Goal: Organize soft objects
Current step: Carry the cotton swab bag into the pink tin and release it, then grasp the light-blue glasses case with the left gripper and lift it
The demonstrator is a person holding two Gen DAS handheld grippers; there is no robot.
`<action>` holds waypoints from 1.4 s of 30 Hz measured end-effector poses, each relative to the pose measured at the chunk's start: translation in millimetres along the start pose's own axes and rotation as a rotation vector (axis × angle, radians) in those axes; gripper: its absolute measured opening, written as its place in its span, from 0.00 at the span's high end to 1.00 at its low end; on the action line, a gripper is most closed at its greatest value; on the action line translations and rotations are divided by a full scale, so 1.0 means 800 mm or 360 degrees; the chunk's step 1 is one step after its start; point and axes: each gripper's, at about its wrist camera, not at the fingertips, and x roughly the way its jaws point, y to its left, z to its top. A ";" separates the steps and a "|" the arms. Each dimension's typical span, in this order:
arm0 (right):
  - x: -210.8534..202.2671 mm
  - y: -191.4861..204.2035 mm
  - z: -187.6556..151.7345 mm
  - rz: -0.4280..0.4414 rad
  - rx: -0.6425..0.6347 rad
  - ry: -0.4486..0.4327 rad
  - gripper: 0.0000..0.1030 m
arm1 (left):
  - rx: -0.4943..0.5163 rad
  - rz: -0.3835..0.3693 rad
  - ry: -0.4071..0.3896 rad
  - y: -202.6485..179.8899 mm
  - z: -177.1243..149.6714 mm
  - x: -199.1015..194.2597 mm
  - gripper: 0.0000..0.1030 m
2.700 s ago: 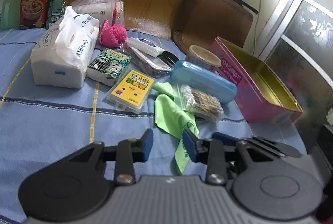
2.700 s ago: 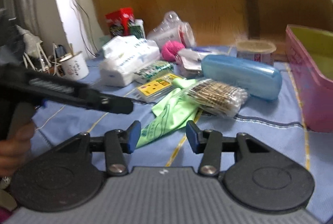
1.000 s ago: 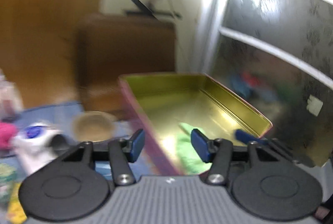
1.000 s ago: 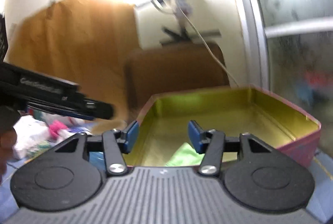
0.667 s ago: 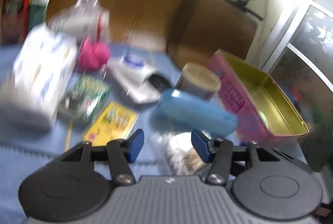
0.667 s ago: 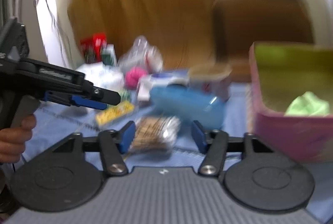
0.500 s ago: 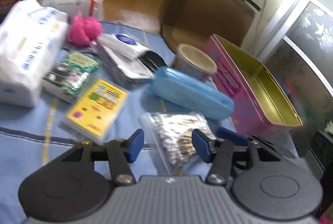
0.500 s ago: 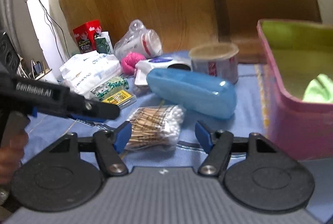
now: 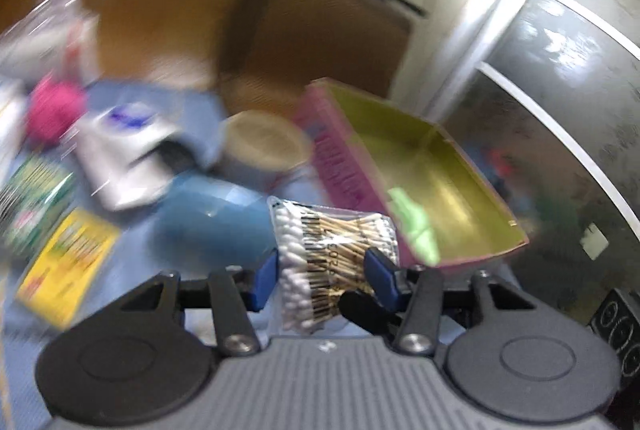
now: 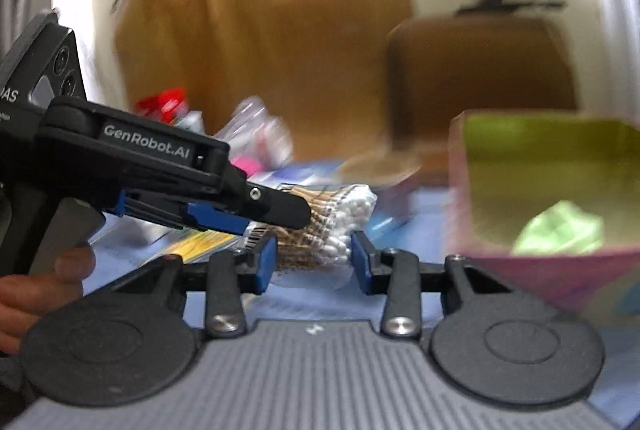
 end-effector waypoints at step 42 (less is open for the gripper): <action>0.105 0.031 0.002 -0.0046 -0.0686 0.0453 0.57 | -0.0193 0.0259 -0.0128 0.110 -0.059 -0.079 0.44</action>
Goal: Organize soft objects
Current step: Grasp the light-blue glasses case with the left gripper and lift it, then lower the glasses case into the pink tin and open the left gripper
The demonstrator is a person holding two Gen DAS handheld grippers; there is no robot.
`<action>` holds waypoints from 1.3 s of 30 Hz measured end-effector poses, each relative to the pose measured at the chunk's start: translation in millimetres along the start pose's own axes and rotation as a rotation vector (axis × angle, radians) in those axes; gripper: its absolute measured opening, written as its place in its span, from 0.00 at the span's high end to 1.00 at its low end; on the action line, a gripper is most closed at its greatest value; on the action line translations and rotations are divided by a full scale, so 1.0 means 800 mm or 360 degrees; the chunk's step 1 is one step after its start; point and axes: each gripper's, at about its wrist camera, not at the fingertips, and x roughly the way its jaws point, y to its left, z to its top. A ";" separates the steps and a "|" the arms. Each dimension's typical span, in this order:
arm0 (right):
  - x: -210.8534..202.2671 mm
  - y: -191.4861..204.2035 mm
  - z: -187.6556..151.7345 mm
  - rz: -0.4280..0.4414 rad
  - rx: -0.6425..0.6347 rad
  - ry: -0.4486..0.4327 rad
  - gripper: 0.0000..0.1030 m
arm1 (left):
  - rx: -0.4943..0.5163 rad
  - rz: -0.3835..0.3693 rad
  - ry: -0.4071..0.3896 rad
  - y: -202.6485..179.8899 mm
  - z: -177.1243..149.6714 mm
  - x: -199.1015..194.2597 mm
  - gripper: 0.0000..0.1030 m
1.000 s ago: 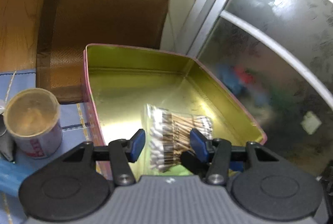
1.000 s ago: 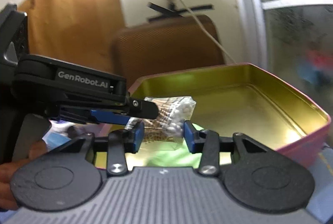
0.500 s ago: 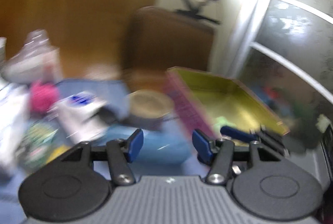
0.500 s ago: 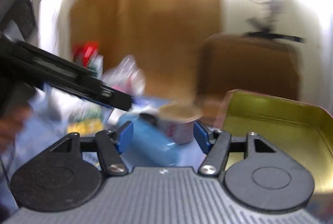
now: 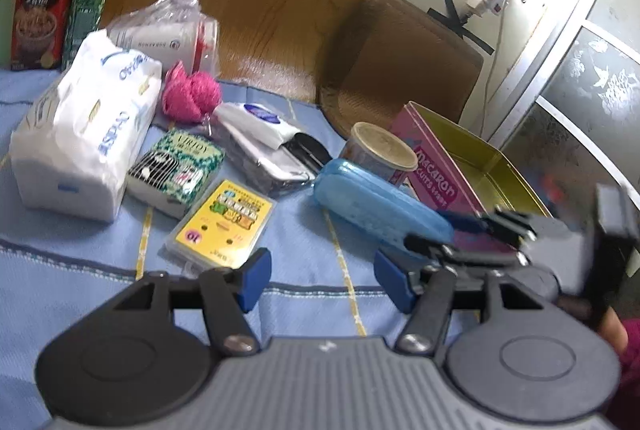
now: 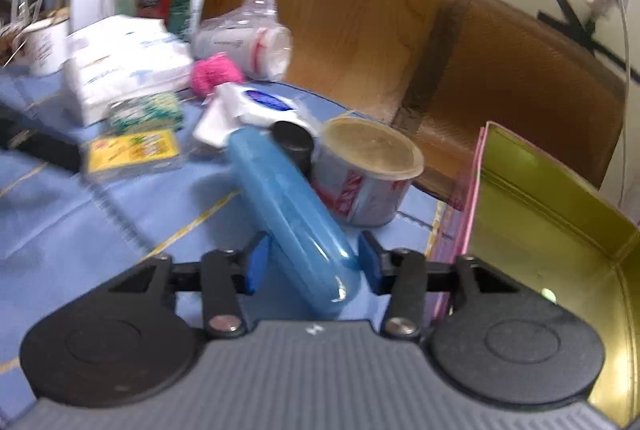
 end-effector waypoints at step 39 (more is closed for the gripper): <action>-0.081 0.001 -0.050 -0.0101 0.0476 -0.0489 0.49 | 0.0304 -0.0247 0.0071 -0.185 0.069 0.085 0.55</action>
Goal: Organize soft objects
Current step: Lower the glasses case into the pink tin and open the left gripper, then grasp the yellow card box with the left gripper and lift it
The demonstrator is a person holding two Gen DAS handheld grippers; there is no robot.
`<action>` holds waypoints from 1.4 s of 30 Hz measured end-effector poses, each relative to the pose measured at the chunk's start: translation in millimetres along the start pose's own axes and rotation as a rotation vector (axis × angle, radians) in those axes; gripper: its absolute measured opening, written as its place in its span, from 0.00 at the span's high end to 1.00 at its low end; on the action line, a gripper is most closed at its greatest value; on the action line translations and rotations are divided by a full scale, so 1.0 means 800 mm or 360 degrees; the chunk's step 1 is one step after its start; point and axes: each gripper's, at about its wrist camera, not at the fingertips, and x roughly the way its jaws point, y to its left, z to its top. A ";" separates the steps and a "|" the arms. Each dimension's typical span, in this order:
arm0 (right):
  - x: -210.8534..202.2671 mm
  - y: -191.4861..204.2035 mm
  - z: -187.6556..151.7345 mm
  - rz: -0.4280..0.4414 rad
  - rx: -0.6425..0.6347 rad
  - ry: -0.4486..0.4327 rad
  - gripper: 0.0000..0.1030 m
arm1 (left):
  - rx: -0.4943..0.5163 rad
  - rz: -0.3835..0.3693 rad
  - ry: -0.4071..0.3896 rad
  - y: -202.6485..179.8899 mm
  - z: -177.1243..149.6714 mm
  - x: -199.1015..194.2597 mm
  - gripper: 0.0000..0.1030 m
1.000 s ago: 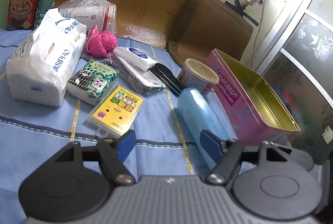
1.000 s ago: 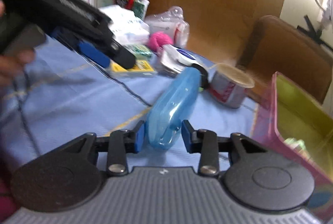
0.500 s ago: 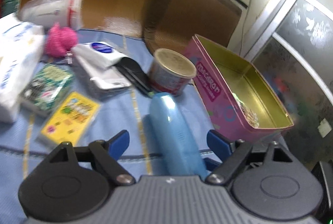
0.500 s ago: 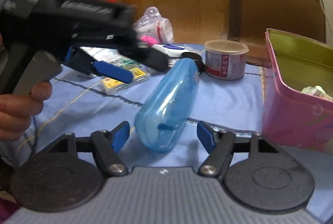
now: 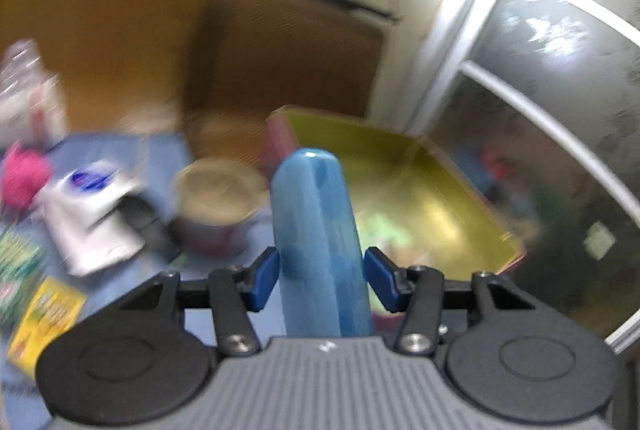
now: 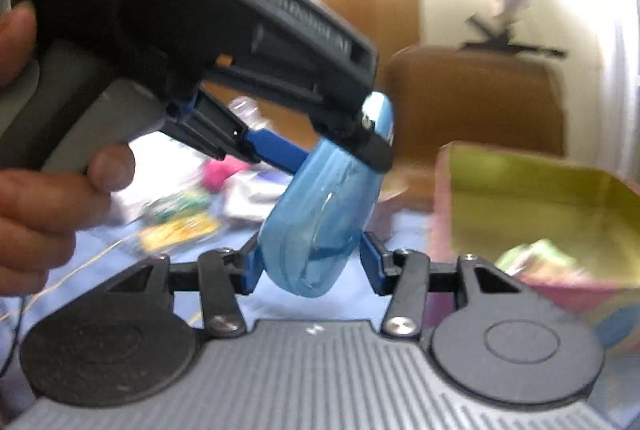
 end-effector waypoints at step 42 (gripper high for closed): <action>0.060 0.111 0.014 0.0375 0.0245 0.0382 0.28 | -0.0402 0.0736 -0.0273 0.269 -0.189 -0.238 0.41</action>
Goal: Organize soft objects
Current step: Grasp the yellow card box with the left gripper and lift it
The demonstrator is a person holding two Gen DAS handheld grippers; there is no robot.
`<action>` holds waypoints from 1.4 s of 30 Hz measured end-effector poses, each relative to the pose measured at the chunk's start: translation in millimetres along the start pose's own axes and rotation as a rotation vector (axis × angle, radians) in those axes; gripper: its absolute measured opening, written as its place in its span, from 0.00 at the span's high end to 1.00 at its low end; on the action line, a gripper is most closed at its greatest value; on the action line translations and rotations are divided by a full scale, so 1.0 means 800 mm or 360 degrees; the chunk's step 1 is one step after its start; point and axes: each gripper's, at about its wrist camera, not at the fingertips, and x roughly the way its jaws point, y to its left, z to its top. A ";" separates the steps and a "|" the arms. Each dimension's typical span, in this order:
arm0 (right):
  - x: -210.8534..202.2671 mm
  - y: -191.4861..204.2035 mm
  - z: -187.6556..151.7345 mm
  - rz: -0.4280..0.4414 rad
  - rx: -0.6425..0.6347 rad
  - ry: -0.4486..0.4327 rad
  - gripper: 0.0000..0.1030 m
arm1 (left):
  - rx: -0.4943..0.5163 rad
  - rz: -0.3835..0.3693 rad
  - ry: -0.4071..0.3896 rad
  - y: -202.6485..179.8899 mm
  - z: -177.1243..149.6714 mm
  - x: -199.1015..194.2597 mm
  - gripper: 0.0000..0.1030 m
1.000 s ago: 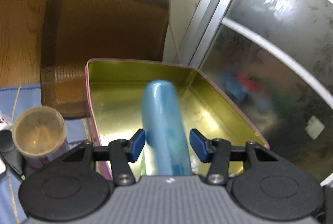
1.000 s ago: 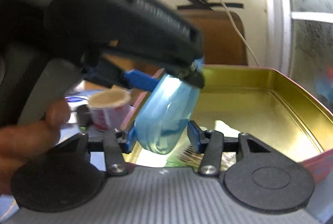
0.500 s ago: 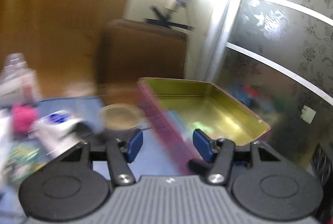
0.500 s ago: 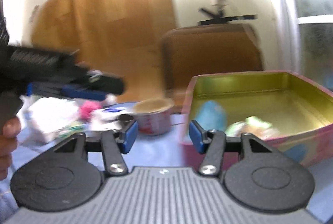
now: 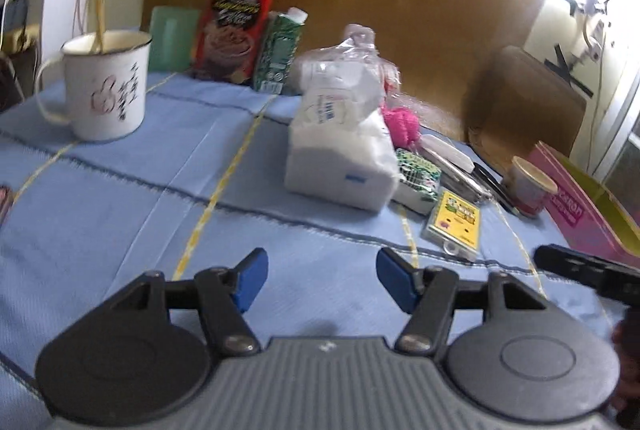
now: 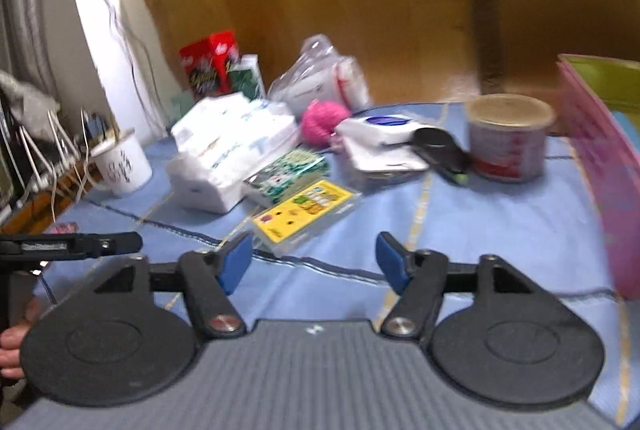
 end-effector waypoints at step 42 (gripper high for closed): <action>-0.039 -0.001 -0.065 0.0206 -0.0067 0.0016 0.50 | -0.0062 -0.0611 0.0559 -0.141 -0.005 0.085 0.38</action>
